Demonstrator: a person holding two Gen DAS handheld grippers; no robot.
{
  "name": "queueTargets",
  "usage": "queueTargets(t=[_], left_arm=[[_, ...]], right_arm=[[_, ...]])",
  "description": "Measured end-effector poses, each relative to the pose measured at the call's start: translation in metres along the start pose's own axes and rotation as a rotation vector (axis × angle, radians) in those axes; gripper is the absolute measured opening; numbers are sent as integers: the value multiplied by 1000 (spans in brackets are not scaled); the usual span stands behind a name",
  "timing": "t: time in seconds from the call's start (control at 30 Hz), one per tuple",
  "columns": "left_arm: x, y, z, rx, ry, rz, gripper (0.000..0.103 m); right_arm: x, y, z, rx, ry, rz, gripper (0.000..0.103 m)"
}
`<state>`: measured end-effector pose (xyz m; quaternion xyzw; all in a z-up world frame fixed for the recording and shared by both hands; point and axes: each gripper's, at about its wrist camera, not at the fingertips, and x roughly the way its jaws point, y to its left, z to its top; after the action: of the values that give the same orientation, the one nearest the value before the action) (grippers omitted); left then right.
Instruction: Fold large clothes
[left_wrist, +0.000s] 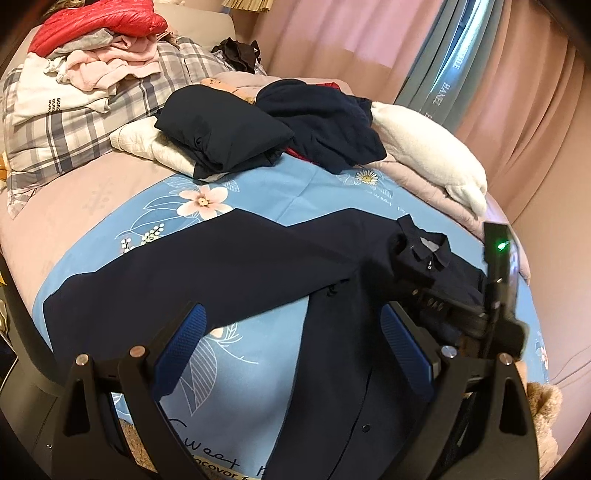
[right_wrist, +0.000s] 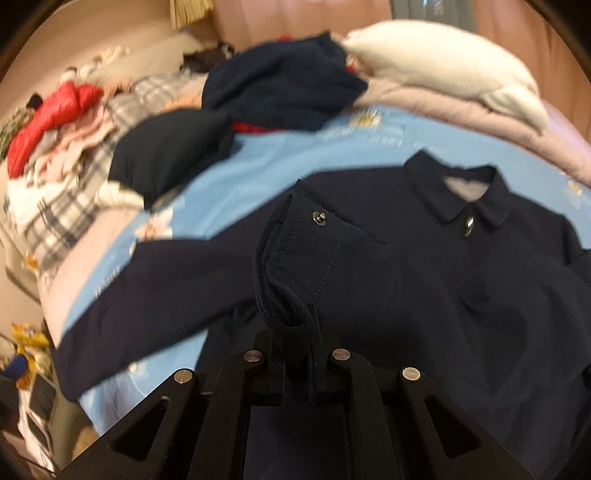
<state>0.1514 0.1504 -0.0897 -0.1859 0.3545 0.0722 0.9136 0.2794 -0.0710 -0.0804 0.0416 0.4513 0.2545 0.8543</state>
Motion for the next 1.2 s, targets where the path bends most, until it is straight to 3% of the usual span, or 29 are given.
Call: queueTargets(t=[0.17,0.3,0.47,0.53,0.8,1.0,1.2], left_arm=[[6,0,-1,9,14,16,96],[11,-7,-2,19,27,8,96],[19,-22,3,51,35,-22,96],[25,-30,4,61,43,-45,96],[90,-72,0,123,143,-160,96],[149,-87,-14,77,257,-217,94],[183,-89,-30,51,328,-224,81]], right_arm=[[22,3,-10,22,82,45,15],[11,4,-10,32,101,131,53],[-54,-2,-5,11,-42,112,61],[-84,-19,-7,39,-105,92,71],[-155,-113,-47,192,-243,-203,71],[-166,-167,-90,330,-237,-320,71],[-168,-204,-118,449,-208,-375,71]])
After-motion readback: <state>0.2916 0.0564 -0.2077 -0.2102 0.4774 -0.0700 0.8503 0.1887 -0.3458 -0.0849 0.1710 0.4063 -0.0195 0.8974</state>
